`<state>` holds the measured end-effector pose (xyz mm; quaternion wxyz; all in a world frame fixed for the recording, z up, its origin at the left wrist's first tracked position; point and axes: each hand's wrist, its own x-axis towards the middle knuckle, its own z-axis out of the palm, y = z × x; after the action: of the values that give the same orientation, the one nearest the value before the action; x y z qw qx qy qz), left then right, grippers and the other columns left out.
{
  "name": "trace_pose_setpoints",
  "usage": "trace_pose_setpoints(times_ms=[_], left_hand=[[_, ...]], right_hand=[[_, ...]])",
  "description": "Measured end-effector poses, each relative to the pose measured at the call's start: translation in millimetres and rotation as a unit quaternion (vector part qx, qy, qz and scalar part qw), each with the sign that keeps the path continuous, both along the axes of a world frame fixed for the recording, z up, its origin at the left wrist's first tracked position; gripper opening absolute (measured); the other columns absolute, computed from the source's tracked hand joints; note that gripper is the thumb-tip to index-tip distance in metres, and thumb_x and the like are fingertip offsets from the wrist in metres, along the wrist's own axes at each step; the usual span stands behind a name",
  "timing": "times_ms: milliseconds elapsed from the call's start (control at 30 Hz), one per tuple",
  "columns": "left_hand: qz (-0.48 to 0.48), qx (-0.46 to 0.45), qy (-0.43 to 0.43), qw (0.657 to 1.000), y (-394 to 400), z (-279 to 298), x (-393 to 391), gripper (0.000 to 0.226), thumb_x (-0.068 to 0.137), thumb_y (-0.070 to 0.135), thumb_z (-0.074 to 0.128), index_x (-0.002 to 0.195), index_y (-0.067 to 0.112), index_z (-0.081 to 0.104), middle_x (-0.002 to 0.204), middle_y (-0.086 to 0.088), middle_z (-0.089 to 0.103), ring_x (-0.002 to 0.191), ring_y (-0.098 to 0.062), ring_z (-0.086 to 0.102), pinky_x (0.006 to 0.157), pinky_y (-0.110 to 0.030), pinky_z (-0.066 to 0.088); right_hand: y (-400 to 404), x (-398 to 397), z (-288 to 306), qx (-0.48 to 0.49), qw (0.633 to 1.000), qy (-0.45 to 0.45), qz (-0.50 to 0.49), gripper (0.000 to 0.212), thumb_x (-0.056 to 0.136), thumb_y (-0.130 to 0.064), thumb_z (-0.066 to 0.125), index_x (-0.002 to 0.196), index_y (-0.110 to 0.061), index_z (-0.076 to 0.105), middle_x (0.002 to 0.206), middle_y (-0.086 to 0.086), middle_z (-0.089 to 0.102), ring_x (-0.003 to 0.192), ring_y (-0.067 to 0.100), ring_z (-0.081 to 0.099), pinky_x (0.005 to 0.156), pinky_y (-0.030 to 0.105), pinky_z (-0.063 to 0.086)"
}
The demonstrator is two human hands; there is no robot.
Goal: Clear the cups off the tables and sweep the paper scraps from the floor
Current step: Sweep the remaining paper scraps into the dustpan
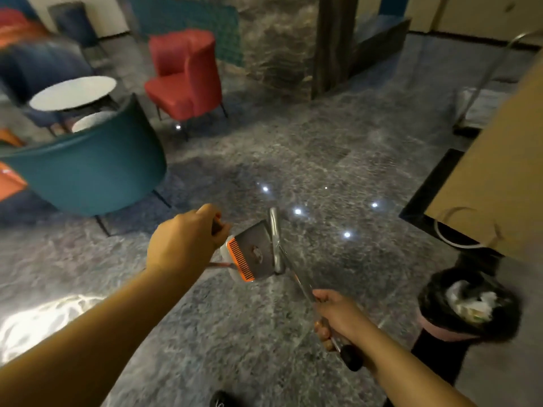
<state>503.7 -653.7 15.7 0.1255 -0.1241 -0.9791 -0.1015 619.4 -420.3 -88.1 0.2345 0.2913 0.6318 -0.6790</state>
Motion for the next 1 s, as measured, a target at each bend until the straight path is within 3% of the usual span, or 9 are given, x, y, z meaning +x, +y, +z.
trace_pose_setpoints(times_ms=[100, 200, 300, 433, 567, 733, 900, 1000], left_hand=[[0.073, 0.009, -0.005, 0.997, -70.1, -9.6, -9.9, 0.029, 0.088, 0.047, 0.063, 0.100, 0.021, 0.065, 0.079, -0.006, 0.069, 0.064, -0.030, 0.061, 0.051, -0.026, 0.032], [0.132, 0.015, -0.023, 0.991, -141.1, -17.2, -21.7, 0.031, 0.089, 0.051, 0.060, 0.103, 0.025, 0.063, 0.086, -0.004, 0.070, 0.072, -0.032, 0.064, 0.056, -0.030, 0.043], [0.177, 0.031, -0.021, 0.984, -206.6, -21.3, -30.9, 0.029, 0.088, 0.048, 0.064, 0.105, 0.024, 0.065, 0.086, -0.004, 0.071, 0.073, -0.030, 0.064, 0.057, -0.029, 0.042], [0.232, 0.053, -0.018, 0.971, -281.1, -25.3, -35.8, 0.029, 0.088, 0.047, 0.065, 0.104, 0.023, 0.067, 0.083, -0.004, 0.070, 0.073, -0.030, 0.064, 0.058, -0.029, 0.041], [0.289, 0.059, -0.017, 0.956, -348.0, -30.8, -39.7, 0.031, 0.088, 0.047, 0.065, 0.105, 0.022, 0.067, 0.085, -0.004, 0.072, 0.073, -0.031, 0.065, 0.058, -0.029, 0.040], [0.364, 0.085, -0.006, 0.928, -420.7, -37.6, -53.7, 0.030, 0.088, 0.046, 0.065, 0.105, 0.021, 0.067, 0.088, -0.004, 0.072, 0.077, -0.032, 0.065, 0.057, -0.028, 0.031], [0.437, 0.099, -0.014, 0.894, -496.8, -48.7, -86.4, 0.031, 0.089, 0.048, 0.062, 0.109, 0.025, 0.064, 0.087, 0.000, 0.071, 0.076, -0.027, 0.062, 0.056, -0.028, 0.031], [0.476, 0.093, -0.015, 0.875, -540.7, -51.2, -118.3, 0.031, 0.089, 0.048, 0.062, 0.110, 0.025, 0.064, 0.088, -0.001, 0.070, 0.077, -0.028, 0.063, 0.057, -0.027, 0.032]], right_hand=[[-58.5, -39.7, -6.4, -0.010, 0.998, -0.022, 0.053, 0.016, 0.100, -0.015, 0.045, 0.090, -0.022, 0.055, 0.047, 0.003, 0.047, 0.035, 0.011, 0.041, 0.036, 0.018, 0.035], [-122.7, -76.6, -10.8, -0.013, 0.994, -0.031, 0.101, 0.018, 0.101, -0.012, 0.041, 0.093, -0.022, 0.055, 0.052, 0.006, 0.046, 0.034, 0.011, 0.040, 0.036, 0.016, 0.033], [-187.1, -108.2, -9.7, -0.006, 0.988, -0.042, 0.148, 0.020, 0.101, -0.010, 0.037, 0.101, -0.025, 0.050, 0.058, 0.009, 0.044, 0.033, 0.010, 0.039, 0.036, 0.015, 0.031], [-267.3, -146.2, -4.3, 0.007, 0.975, -0.048, 0.219, 0.015, 0.101, -0.007, 0.033, 0.109, -0.011, 0.046, 0.061, 0.008, 0.038, 0.039, 0.011, 0.032, 0.039, 0.014, 0.025], [-337.4, -181.6, -5.7, 0.016, 0.960, -0.065, 0.271, 0.021, 0.102, -0.010, 0.033, 0.091, -0.020, 0.048, 0.061, 0.008, 0.039, 0.036, 0.010, 0.032, 0.041, 0.016, 0.024], [-418.1, -234.2, -15.3, 0.015, 0.940, -0.076, 0.331, 0.016, 0.101, -0.007, 0.033, 0.105, -0.013, 0.048, 0.059, 0.008, 0.038, 0.031, 0.009, 0.033, 0.037, 0.012, 0.026], [-503.6, -305.4, -28.9, 0.014, 0.916, -0.083, 0.393, 0.023, 0.101, -0.005, 0.033, 0.123, -0.001, 0.037, 0.061, 0.007, 0.035, 0.028, 0.008, 0.032, 0.036, 0.009, 0.027], [-556.3, -358.5, -32.9, 0.004, 0.901, -0.101, 0.422, 0.021, 0.101, -0.008, 0.035, 0.119, -0.013, 0.045, 0.062, 0.007, 0.038, 0.028, 0.008, 0.035, 0.036, 0.010, 0.031]])
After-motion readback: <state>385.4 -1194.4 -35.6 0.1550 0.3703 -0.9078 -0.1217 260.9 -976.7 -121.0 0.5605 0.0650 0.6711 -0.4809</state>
